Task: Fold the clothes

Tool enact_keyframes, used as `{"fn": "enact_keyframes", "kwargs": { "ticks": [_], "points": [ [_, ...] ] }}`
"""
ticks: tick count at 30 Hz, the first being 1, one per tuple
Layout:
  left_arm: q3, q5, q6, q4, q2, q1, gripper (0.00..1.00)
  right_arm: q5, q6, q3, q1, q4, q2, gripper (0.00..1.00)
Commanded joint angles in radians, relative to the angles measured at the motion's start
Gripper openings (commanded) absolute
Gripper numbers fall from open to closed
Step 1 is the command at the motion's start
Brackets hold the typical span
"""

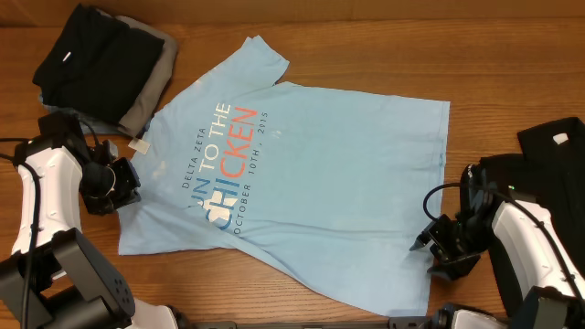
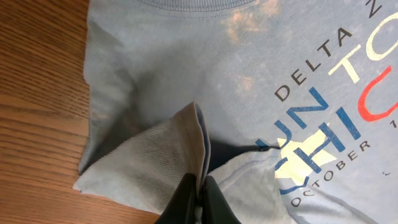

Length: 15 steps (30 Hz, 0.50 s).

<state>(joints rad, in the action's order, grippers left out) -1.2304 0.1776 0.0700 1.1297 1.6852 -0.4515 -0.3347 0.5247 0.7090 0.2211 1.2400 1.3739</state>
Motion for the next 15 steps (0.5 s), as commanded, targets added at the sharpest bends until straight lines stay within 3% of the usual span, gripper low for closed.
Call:
{"fn": "enact_keyframes", "kwargs": {
  "ticks": [1,15],
  "points": [
    [-0.022,0.016,-0.026,-0.001,0.0,0.007,0.04,0.055,0.154,-0.033,0.004,-0.026,-0.004,0.58],
    [-0.022,0.03,-0.027,-0.012,0.0,0.007,0.04,0.141,0.281,-0.201,0.005,-0.137,-0.004,0.55]
  ]
}}
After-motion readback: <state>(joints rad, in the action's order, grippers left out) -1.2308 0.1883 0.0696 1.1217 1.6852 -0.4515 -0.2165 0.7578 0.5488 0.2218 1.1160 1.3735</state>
